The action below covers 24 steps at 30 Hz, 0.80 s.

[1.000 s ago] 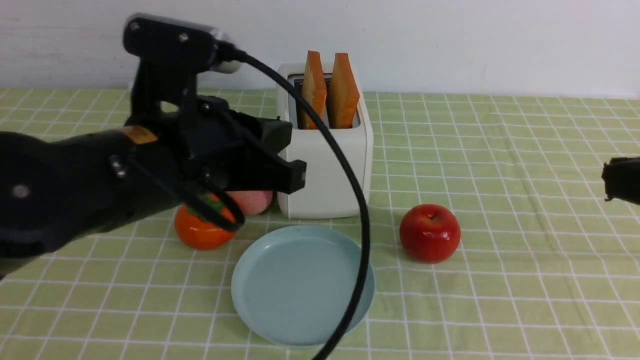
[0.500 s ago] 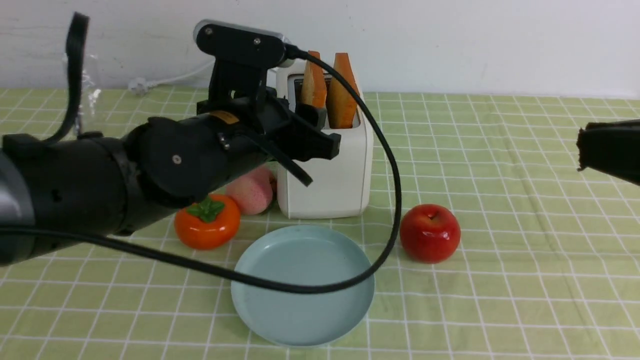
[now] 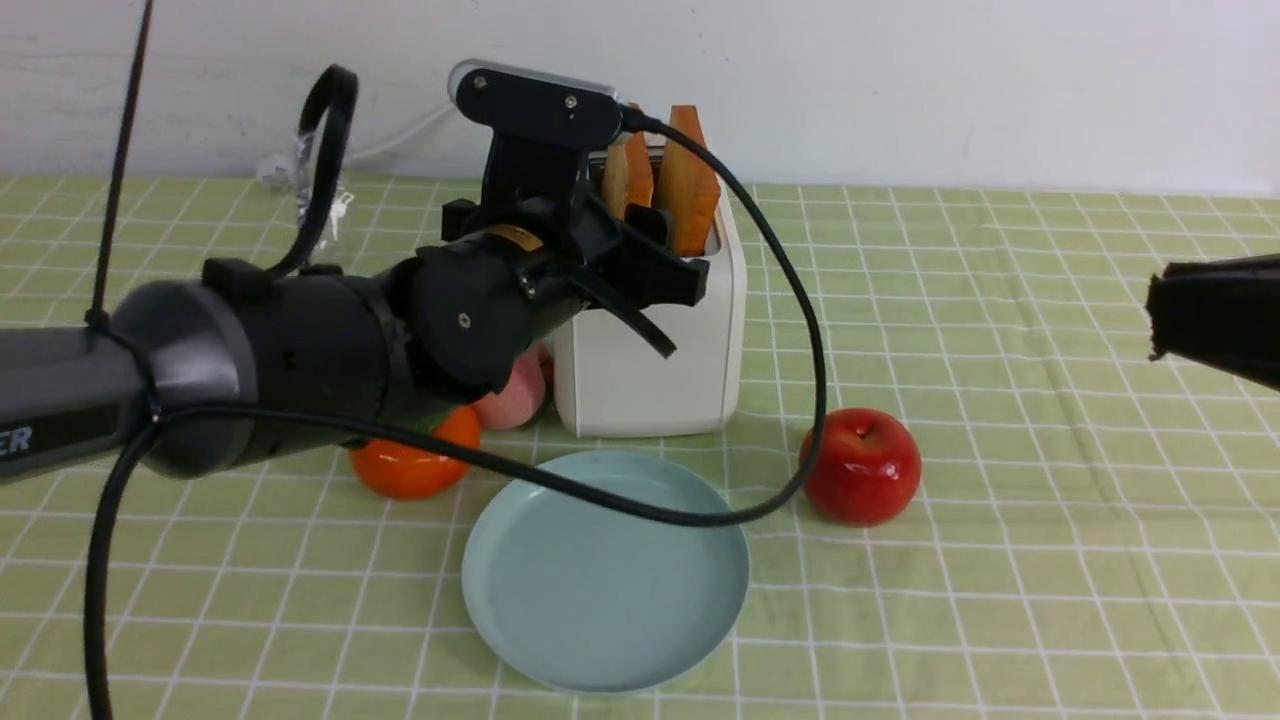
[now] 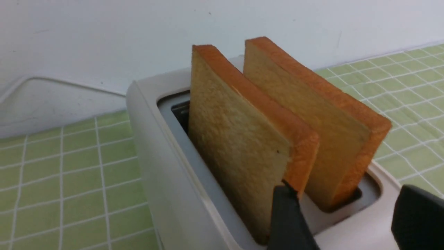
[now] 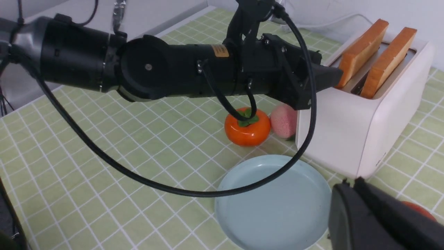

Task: Take toasted bread from bread machine on green coffee tablecloth place on plate.
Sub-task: 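Reach for a toast slice standing in the toaster with the left gripper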

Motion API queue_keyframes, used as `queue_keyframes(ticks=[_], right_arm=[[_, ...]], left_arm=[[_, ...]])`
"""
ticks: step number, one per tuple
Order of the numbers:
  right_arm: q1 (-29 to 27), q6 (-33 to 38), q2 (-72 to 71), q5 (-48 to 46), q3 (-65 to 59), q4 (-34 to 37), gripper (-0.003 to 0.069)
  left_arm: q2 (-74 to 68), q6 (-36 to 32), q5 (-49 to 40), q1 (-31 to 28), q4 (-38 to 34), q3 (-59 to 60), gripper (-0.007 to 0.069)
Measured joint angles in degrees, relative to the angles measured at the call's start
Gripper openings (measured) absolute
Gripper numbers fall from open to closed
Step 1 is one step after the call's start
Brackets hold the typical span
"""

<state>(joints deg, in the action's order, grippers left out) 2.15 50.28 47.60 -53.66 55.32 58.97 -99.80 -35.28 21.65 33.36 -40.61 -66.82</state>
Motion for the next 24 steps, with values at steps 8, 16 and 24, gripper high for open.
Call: queue_keyframes(ticks=[8, 16, 24], right_arm=[[0.0, 0.0, 0.0, 0.1, 0.0, 0.0, 0.0021], [0.0, 0.0, 0.0, 0.5, 0.0, 0.0, 0.0027], [0.0, 0.0, 0.0, 2.1, 0.0, 0.0, 0.0034]], left_arm=[[-5.1, 0.0, 3.2, 0.0, 0.9, -4.2, 0.0340], [-8.3, 0.0, 3.3, -0.9, 1.0, -7.6, 0.0331], [-10.5, 0.2, 3.5, -2.7, -0.9, -10.0, 0.0260]])
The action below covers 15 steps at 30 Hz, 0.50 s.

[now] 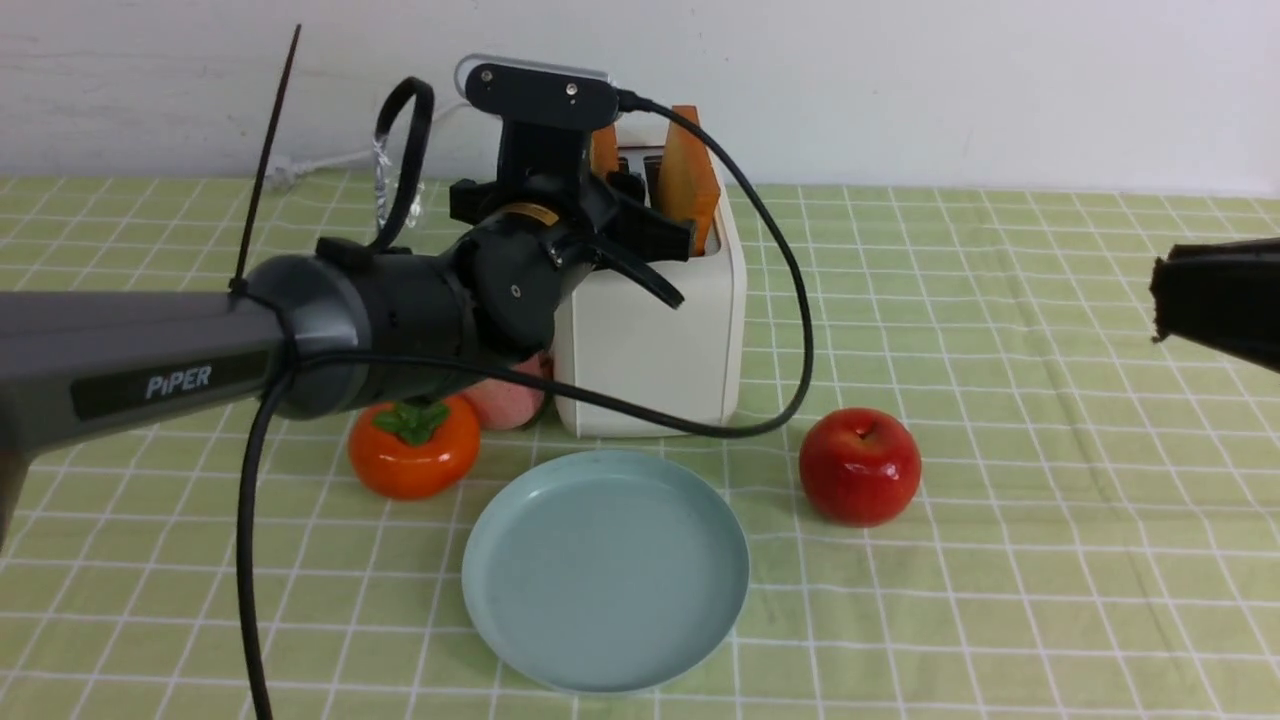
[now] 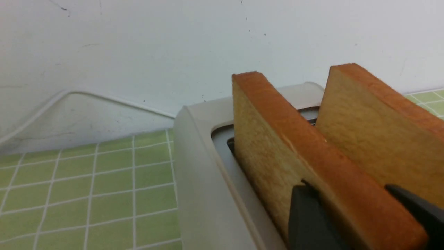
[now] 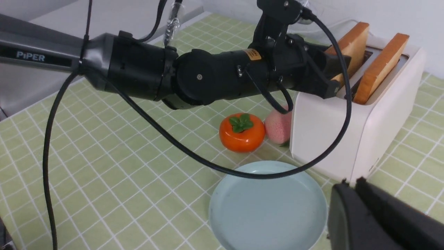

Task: Take toasted bread from bread machine on green coffee tablecloth place on plate.
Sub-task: 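Reach for a toast slice standing in the toaster with the left gripper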

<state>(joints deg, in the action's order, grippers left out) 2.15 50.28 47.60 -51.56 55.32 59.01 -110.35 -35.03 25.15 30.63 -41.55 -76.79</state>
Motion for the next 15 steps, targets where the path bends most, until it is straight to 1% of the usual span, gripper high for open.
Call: queue_keyframes(ticks=[2, 10, 13, 14, 15], right_arm=[[0.0, 0.0, 0.0, 1.2, 0.0, 0.0, 0.0036], [0.0, 0.0, 0.0, 2.6, 0.0, -1.2, 0.0042], [0.0, 0.0, 0.0, 3.5, 0.0, -1.6, 0.0042], [0.0, 0.0, 0.0, 4.1, 0.0, -1.8, 0.0042], [0.0, 0.0, 0.0, 4.3, 0.0, -1.8, 0.0042]], left_arm=[[-0.4, 0.1, -0.4, 0.0, 0.9, -0.4, 0.0244], [-0.4, 0.2, -0.4, 0.1, 1.7, -0.4, 0.0229], [-0.4, 0.2, -0.4, 0.1, 1.7, -0.4, 0.0182], [-0.4, 0.2, -0.4, 0.1, 1.7, -0.4, 0.0148], [-0.4, 0.2, -0.3, 0.1, 1.8, -0.4, 0.0129]])
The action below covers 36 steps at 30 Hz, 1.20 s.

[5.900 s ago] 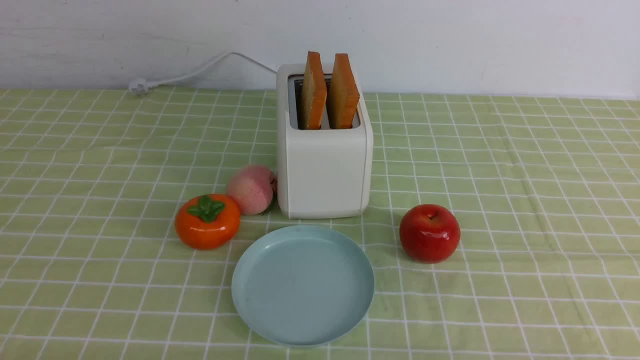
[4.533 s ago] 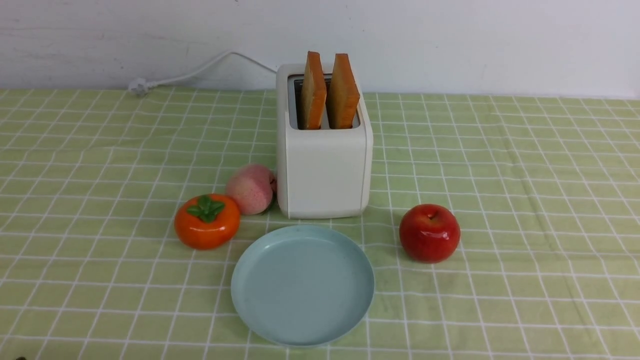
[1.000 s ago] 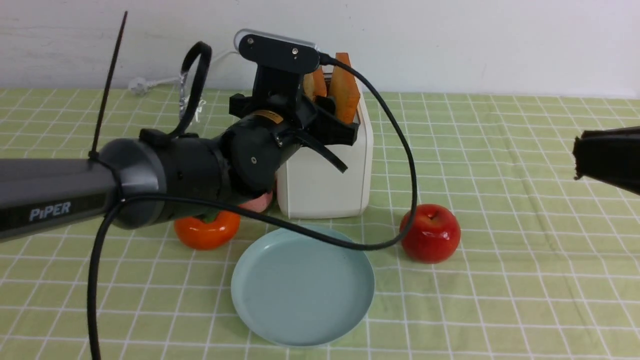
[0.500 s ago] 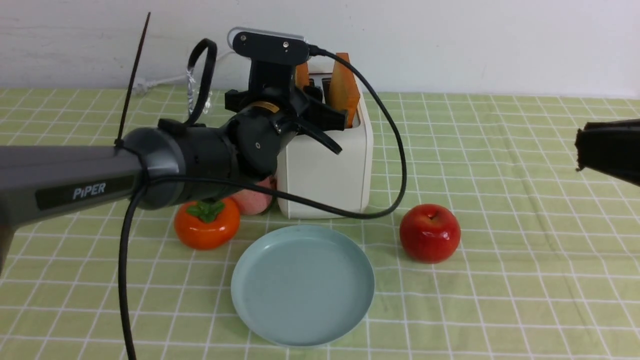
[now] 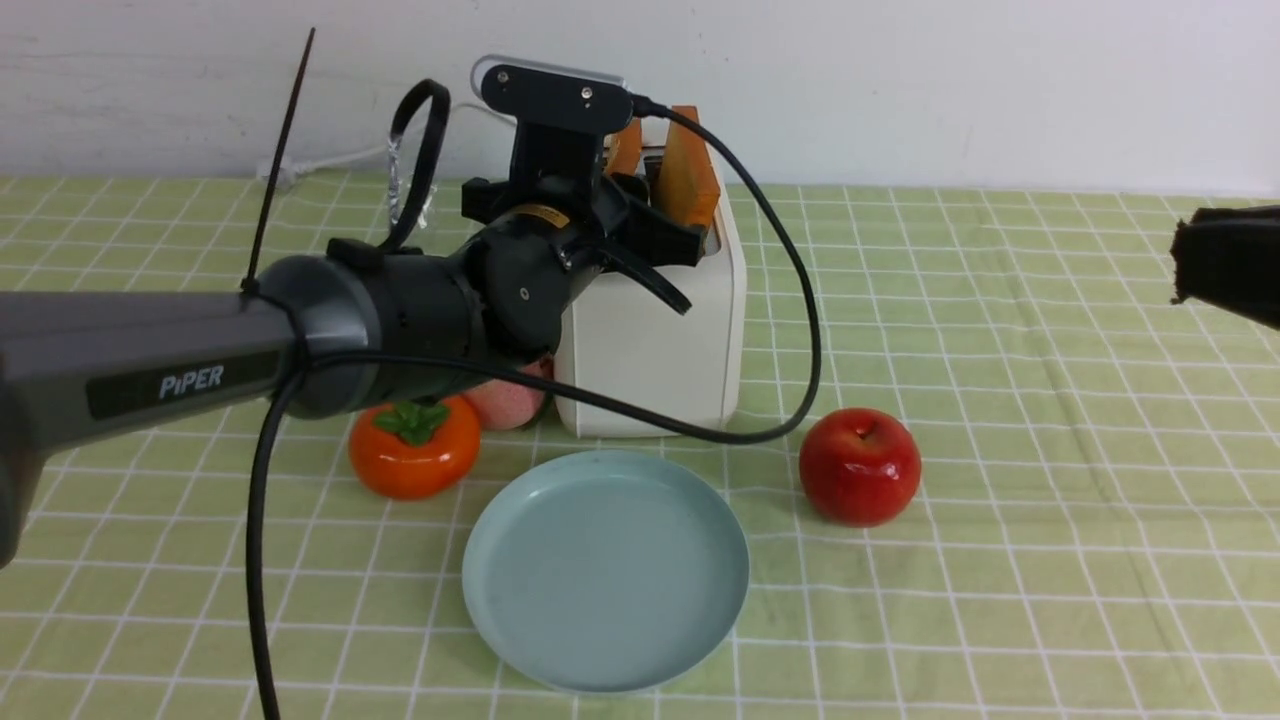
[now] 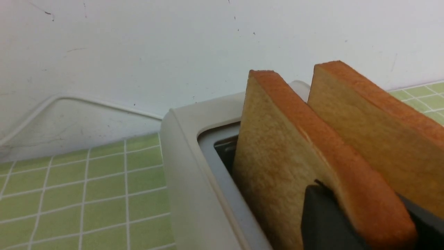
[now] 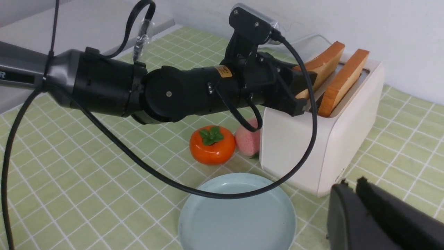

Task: Take toasted bread from bread machine on green coffee tablecloth place on plate.
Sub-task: 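Reach for a toast slice standing in the toaster with the left gripper, then place the slice of bread on the plate with the left gripper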

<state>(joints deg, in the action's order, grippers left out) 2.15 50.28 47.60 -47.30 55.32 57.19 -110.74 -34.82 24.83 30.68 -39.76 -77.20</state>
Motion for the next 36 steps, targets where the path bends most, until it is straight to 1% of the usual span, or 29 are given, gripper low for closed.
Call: queue_keyframes(ticks=[1, 2, 11, 20, 23, 27, 28, 29, 30, 31, 32, 33, 34, 36], right_arm=[[0.0, 0.0, 0.0, 0.1, 0.0, -0.1, 0.0042], [0.0, 0.0, 0.0, 0.1, 0.0, -0.2, 0.0042], [0.0, 0.0, 0.0, 0.1, 0.0, -0.3, 0.0042], [0.0, 0.2, 0.0, 0.1, 0.0, -0.4, 0.0042], [0.0, 0.2, 0.0, 0.1, 0.0, -0.4, 0.0042], [0.0, 0.1, 0.0, 0.1, 0.0, -0.4, 0.0040], [0.0, -0.1, 0.0, 0.1, 0.0, -0.4, 0.0038], [0.0, -1.5, 0.0, -0.3, 0.0, -0.4, 0.0033], [0.0, -2.0, 0.0, -0.6, 0.0, -0.4, 0.0032], [0.0, -2.3, 0.0, -0.8, 0.0, -0.4, 0.0031], [0.0, -4.3, 0.0, -2.1, 0.0, -0.6, 0.0027], [0.0, -5.5, 0.0, -3.1, 0.0, -0.7, 0.0024], [0.0, -5.7, 0.0, -3.6, 0.0, -0.7, 0.0023], [0.0, -8.5, 0.0, -7.5, 0.0, -1.7, 0.0012]], left_arm=[[0.0, 0.0, 0.0, 0.0, 0.0, 0.0, 0.0108], [0.0, 0.0, 0.0, 0.0, 0.0, 0.0, 0.0103], [2.7, 0.0, -1.7, -0.1, -0.5, 0.0, 0.0103], [13.4, -0.9, -2.4, -0.1, -2.0, 0.1, 0.0103], [19.7, -3.1, -5.7, -0.1, -3.7, 0.5, 0.0103], [27.5, -6.4, -15.3, -0.2, -9.2, 3.1, 0.0103], [27.5, -6.6, -16.0, -0.2, -9.5, 3.1, 0.0103], [32.0, -8.0, -23.6, -0.2, -13.0, 5.7, 0.0103], [33.9, -8.2, -26.1, -0.2, -14.2, 6.9, 0.0103], [34.4, -8.2, -27.7, -0.2, -14.4, 7.2, 0.0103], [38.0, -8.3, -34.2, -0.2, -15.4, 9.6, 0.0103], [40.2, -7.8, -38.2, -0.2, -15.4, 11.2, 0.0103], [40.6, -7.8, -38.2, -0.2, -15.4, 11.5, 0.0103], [45.2, -3.4, -48.6, -0.2, -13.0, 15.6, 0.0103]])
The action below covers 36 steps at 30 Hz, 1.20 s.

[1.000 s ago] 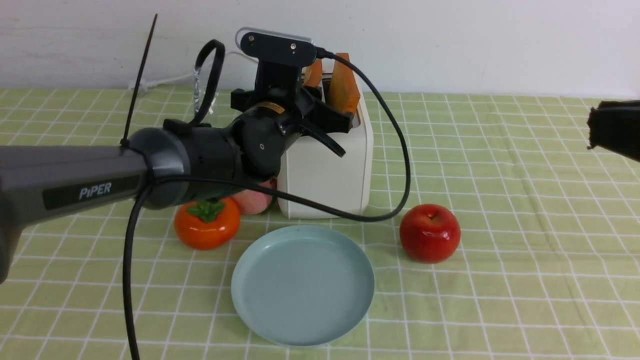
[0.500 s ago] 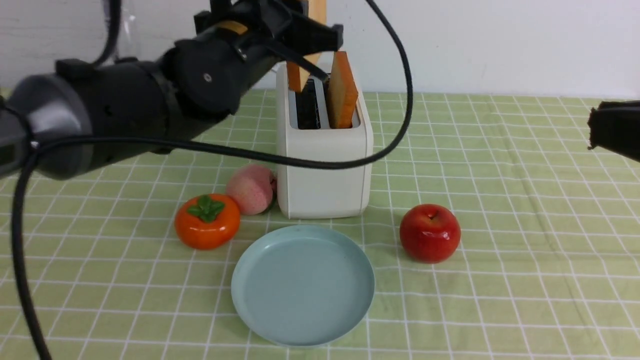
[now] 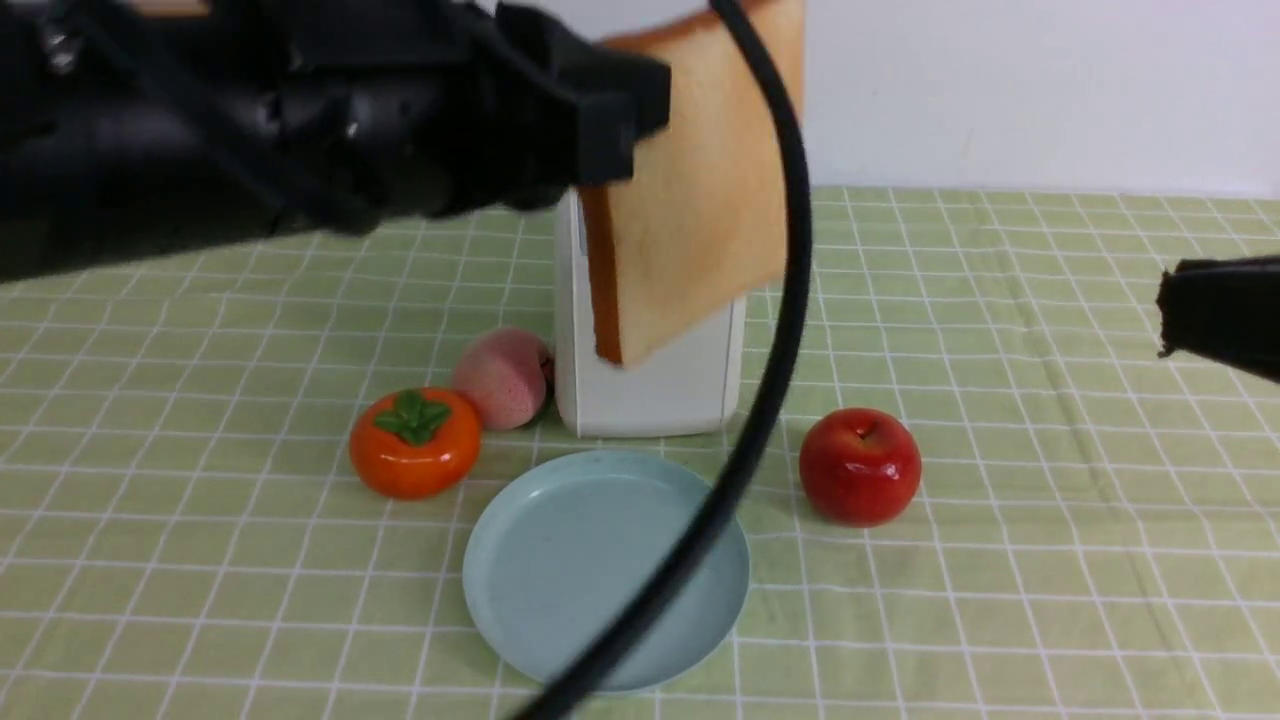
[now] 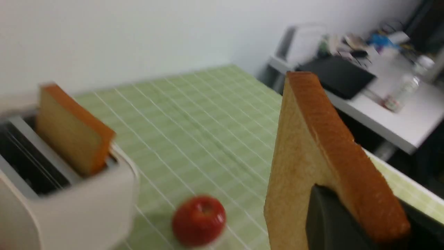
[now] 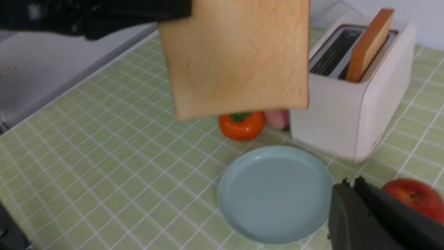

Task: Take toasted bread from bread machine on green coffee tablecloth place on plate.
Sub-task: 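Place the slice of bread on the plate with the left gripper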

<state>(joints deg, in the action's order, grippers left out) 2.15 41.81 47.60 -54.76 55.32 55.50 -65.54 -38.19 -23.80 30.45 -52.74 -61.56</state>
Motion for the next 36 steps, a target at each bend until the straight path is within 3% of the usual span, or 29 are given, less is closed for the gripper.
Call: queue_keyframes(ticks=[5, 6, 7, 12, 21, 28, 33, 36], right_arm=[[0.0, -2.6, -0.6, -5.9, 0.0, -3.9, 0.0001], [0.0, -2.8, -0.6, -6.1, 0.0, -3.9, 0.0001], [0.0, -4.6, -1.5, -7.2, 0.0, -6.0, 0.0001], [0.0, -7.7, -5.9, -8.4, 0.0, -11.0, 0.0001], [0.0, -9.1, -9.5, -9.5, 0.1, -13.5, 0.0001], [0.0, -9.2, -9.5, -10.0, 0.1, -13.5, 0.0001], [0.0, -9.2, -9.5, -10.2, 0.1, -13.5, 0.0001], [0.0, -9.2, -9.5, -10.7, 0.1, -13.2, 0.0001]], left_arm=[[1.0, 12.8, -9.0, 0.0, 9.8, 5.0, 0.0103], [0.8, 13.4, -9.3, 0.0, 10.3, 5.2, 0.0103], [-0.4, 18.4, -10.0, 0.0, 14.6, 6.2, 0.0103], [-5.9, 24.7, -9.0, 0.0, 19.4, 6.4, 0.0103], [-17.9, 23.8, -0.6, -3.5, 15.4, 6.4, 0.0103], [-24.7, 16.1, 4.1, -3.8, 3.8, 6.4, 0.0103], [-28.1, 14.8, 5.8, -4.0, 2.3, 6.0, 0.0103], [-29.7, 13.8, 6.2, -4.0, 3.2, 6.0, 0.0147]])
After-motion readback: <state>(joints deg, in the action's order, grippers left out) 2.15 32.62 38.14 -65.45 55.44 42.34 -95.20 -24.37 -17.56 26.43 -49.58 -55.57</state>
